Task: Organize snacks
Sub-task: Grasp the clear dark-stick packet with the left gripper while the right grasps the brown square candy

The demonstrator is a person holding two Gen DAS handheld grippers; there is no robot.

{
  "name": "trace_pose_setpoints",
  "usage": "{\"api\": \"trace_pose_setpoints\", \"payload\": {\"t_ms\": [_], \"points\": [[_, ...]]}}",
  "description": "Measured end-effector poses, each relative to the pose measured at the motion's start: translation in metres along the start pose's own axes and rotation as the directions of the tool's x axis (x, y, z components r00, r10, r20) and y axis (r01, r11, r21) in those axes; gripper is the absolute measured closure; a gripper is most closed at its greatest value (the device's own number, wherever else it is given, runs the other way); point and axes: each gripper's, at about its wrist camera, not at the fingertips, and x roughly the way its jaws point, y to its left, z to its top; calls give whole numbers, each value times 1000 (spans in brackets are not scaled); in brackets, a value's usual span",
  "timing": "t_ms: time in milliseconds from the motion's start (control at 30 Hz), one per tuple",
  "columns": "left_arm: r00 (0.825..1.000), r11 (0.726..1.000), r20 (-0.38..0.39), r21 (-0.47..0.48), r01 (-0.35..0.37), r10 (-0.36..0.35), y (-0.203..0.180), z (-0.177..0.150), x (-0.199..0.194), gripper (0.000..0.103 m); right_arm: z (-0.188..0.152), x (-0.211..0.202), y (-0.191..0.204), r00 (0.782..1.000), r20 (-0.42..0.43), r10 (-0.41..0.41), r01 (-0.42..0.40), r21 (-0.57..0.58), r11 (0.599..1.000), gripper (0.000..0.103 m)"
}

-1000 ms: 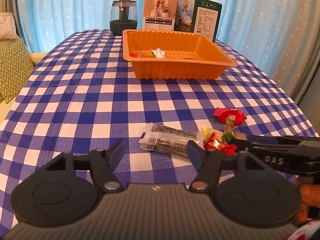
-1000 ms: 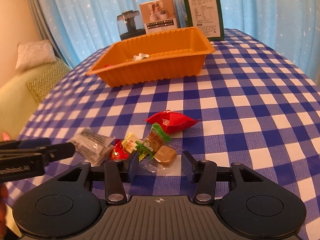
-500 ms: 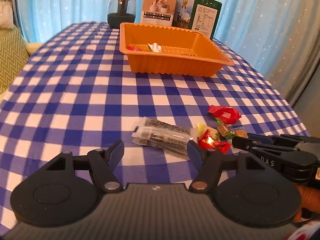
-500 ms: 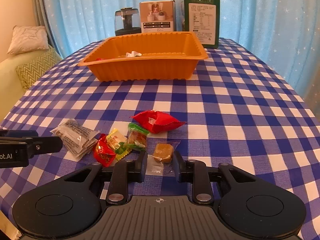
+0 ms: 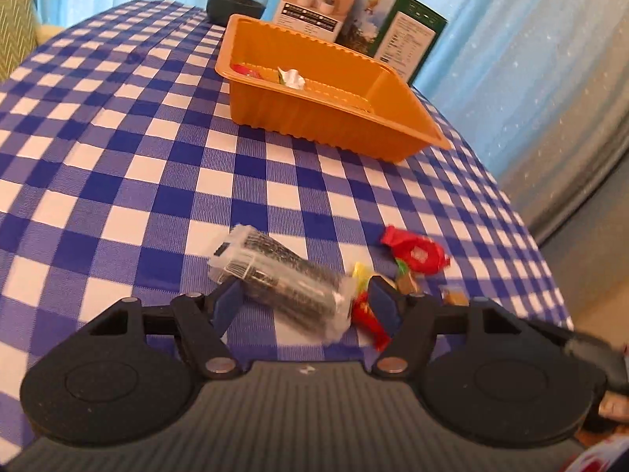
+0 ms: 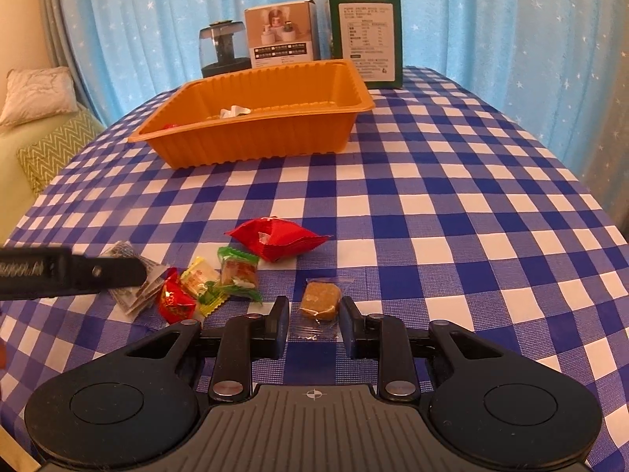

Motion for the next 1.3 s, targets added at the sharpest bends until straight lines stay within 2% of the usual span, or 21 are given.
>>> {"api": "trace_pose_setpoints", "payload": {"t_ms": [167, 300, 533, 667, 767, 867, 933, 1033, 1300], "points": [[1000, 1000, 19, -11, -3, 3, -2, 12, 12, 36, 0, -1, -2, 1000, 0, -7, 7, 14, 1000, 75], [995, 993, 19, 70, -96, 95, -12, 14, 21, 37, 1, -1, -4, 1000, 3, -11, 11, 21, 1000, 75], [978, 957, 20, 205, -207, 207, -17, 10, 23, 37, 2, -2, -5, 1000, 7, -15, 14, 21, 1000, 75], [963, 925, 32, 273, -266, 268, -13, 4, 14, 39, 3, -2, -8, 1000, 10, -15, 14, 41, 999, 75], [970, 929, 35, 282, -239, 239, -9, 5, 12, 41, 4, -1, -6, 1000, 11, -9, 9, 42, 999, 75], [969, 898, 66, 364, -247, 240, -17, 5, 14, 44, 3, -2, -4, 1000, 14, -7, 6, 39, 999, 75], [970, 884, 68, 401, -242, 235, -23, 5, 18, 53, 3, -1, -4, 1000, 12, -7, 6, 40, 999, 75], [973, 883, 49, 412, -226, 226, -25, 3, 24, 66, 2, 0, -7, 1000, 8, -7, 7, 47, 999, 75], [971, 885, 48, 402, -233, 234, -25, 0, 23, 68, 3, 5, -3, 1000, 8, -18, 18, 13, 1000, 75]]}}
